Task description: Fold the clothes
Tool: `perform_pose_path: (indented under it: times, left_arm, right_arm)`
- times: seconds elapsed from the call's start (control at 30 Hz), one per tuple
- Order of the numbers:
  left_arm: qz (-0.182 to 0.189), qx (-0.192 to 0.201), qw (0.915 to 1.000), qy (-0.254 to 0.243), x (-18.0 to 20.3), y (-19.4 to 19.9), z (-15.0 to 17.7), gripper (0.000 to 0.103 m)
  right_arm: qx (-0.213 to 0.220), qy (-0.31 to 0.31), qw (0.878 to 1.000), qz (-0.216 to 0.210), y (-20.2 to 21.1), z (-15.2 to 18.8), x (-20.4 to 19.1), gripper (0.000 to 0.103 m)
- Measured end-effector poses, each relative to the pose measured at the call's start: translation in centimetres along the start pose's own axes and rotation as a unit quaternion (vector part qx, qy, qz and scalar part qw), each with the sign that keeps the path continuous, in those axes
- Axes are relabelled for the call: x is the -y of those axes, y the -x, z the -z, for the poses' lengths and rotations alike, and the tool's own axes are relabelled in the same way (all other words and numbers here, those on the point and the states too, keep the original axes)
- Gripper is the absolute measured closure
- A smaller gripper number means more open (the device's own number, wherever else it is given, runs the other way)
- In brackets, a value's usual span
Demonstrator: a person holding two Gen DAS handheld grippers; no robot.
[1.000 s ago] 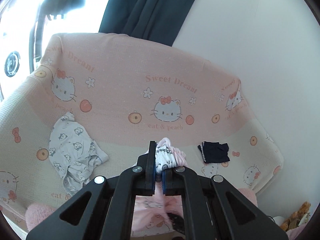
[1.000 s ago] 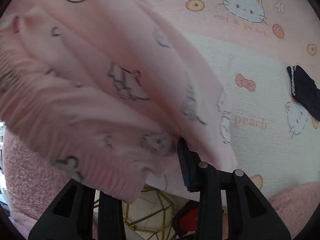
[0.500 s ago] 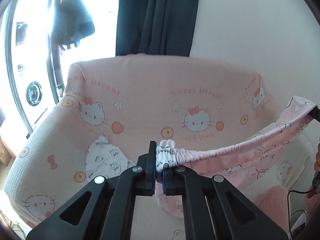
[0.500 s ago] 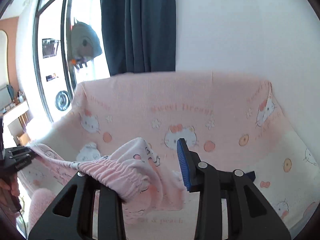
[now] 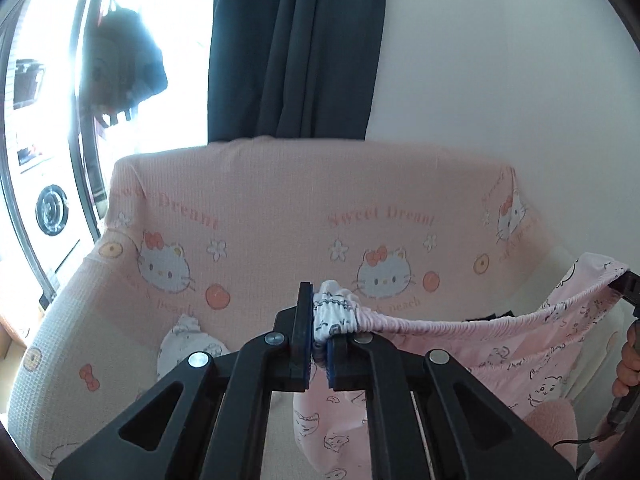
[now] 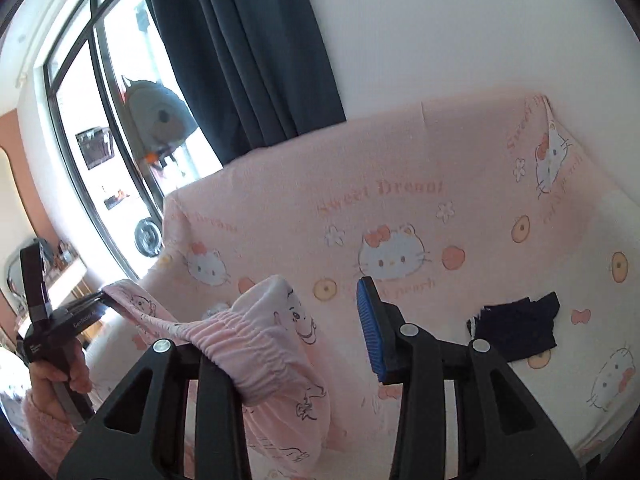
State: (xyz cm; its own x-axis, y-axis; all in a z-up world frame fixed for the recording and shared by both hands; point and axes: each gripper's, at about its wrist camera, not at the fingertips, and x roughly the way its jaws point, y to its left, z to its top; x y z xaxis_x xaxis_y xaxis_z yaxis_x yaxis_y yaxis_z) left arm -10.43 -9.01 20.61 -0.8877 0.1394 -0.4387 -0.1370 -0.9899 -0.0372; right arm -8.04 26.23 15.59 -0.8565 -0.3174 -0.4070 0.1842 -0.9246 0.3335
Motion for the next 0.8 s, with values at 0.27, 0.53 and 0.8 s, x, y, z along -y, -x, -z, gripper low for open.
perform_pose_path:
  times: [0.27,0.53,0.8]
  left_arm:
    - [0.032,-0.148,0.9878,-0.034,2.5,-5.4,7.2,0.097]
    - [0.095,-0.247,0.9637,0.036,4.9,-8.8,15.2,0.097]
    - [0.066,-0.216,0.9724,0.06,2.8,-7.4,12.1,0.097]
  right_arm:
    - [-0.147,0.034,0.987,0.058,-5.1,6.6,2.1,0.06]
    - [-0.369,0.044,0.928,0.015,-10.6,19.1,3.8,0.06]
    - [-0.424,0.12,0.897,-0.023,-9.5,21.6,2.9,0.06]
